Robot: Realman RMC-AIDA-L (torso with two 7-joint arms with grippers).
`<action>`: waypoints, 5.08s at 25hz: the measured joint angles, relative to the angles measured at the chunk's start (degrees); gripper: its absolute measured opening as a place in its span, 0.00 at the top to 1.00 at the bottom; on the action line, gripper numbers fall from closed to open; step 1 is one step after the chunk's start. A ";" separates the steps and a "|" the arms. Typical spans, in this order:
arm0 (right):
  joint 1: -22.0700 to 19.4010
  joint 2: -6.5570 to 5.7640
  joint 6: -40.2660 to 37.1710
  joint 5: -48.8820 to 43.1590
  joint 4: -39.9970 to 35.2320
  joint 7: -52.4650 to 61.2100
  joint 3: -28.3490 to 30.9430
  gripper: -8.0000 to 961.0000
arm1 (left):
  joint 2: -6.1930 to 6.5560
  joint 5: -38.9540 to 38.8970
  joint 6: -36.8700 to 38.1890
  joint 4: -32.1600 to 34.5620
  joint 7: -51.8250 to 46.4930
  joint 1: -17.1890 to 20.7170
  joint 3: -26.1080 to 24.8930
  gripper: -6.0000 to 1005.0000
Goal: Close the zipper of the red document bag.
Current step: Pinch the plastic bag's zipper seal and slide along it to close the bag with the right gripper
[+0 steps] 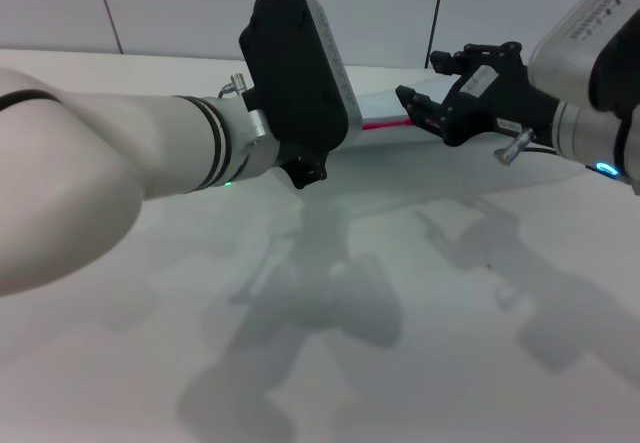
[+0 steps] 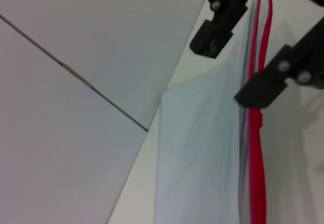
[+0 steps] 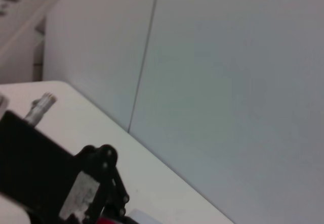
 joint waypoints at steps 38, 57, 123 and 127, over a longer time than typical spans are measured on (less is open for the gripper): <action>-0.15 0.65 2.92 -29.81 -1.59 0.02 -10.52 0.56 | -0.72 0.04 2.66 2.54 3.45 -0.94 -1.15 0.89; 2.21 0.65 5.10 -29.85 1.89 1.30 -9.85 0.58 | -0.79 0.03 -0.45 2.50 3.48 -0.29 -1.20 0.88; 3.46 0.64 6.15 -32.14 3.22 1.37 -9.16 0.90 | -0.75 0.04 0.15 4.68 4.92 0.88 -1.18 0.85; 3.01 0.64 6.16 -33.24 3.39 1.84 -7.58 0.90 | -0.72 0.06 -0.01 5.37 5.05 1.47 -1.30 0.84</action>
